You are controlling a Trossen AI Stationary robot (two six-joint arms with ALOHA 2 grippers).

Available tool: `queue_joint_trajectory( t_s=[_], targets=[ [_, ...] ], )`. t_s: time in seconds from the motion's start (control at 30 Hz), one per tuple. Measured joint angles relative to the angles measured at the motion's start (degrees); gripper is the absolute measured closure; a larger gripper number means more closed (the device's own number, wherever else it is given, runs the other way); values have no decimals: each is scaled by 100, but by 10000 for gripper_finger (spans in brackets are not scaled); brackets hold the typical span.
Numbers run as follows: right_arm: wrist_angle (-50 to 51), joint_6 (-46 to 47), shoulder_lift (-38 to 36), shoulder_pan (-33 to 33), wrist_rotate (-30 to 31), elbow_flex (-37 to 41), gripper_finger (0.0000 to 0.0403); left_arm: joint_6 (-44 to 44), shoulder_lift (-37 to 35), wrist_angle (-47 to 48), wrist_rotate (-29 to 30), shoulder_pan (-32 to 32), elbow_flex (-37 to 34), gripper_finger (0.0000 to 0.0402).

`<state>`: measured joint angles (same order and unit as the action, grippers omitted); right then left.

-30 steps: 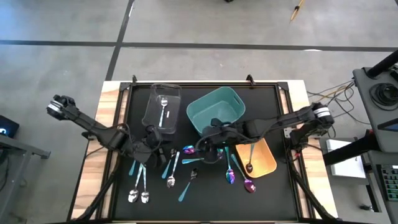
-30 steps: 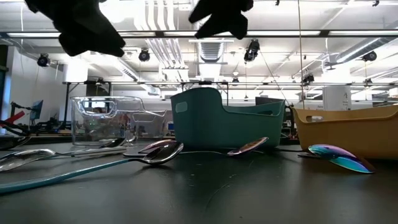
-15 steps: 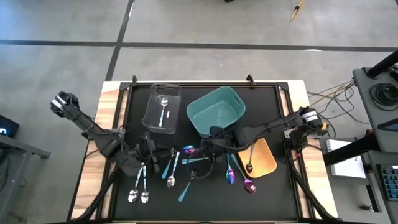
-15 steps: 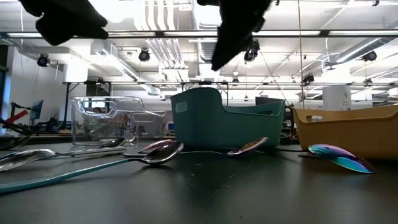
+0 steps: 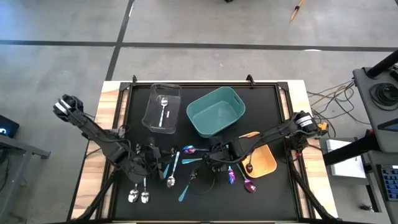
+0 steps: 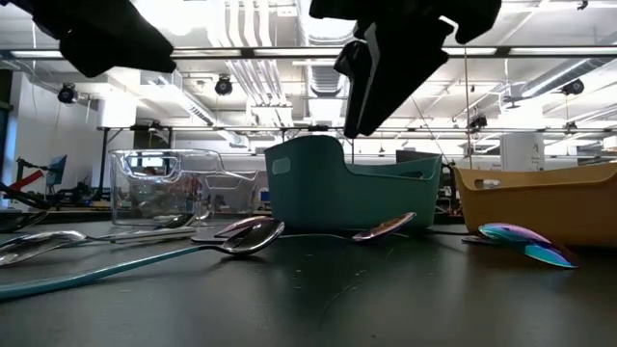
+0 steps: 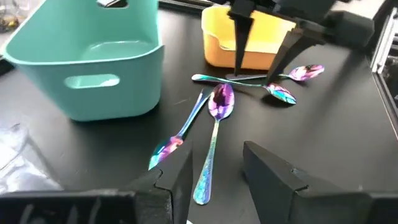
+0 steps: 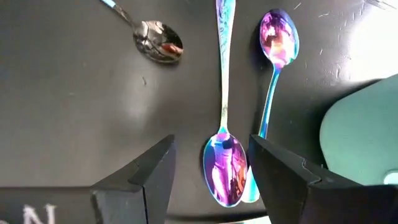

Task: Sort silverware by color (type)
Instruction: Put the purple spoon into the green bin

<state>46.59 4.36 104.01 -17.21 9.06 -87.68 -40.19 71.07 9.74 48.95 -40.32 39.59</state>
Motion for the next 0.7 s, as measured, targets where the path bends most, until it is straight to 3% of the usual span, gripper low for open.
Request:
queue_joint_trajectory(
  t_s=[0.2,0.33,0.47,0.7],
  targets=[
    [317,-81,-81,-43,43,2,211,1056,567,-1394,-75,69,0,279],
    [595,-33,-159,-81,171,11,211,1554,786,-2197,-521,314,1,279],
    [781,-18,-299,-168,477,29,211,1614,917,-2435,-924,681,0,279],
    [783,-33,-791,-319,664,403,211,1422,1126,-2536,-969,1109,2,279]
  ],
)
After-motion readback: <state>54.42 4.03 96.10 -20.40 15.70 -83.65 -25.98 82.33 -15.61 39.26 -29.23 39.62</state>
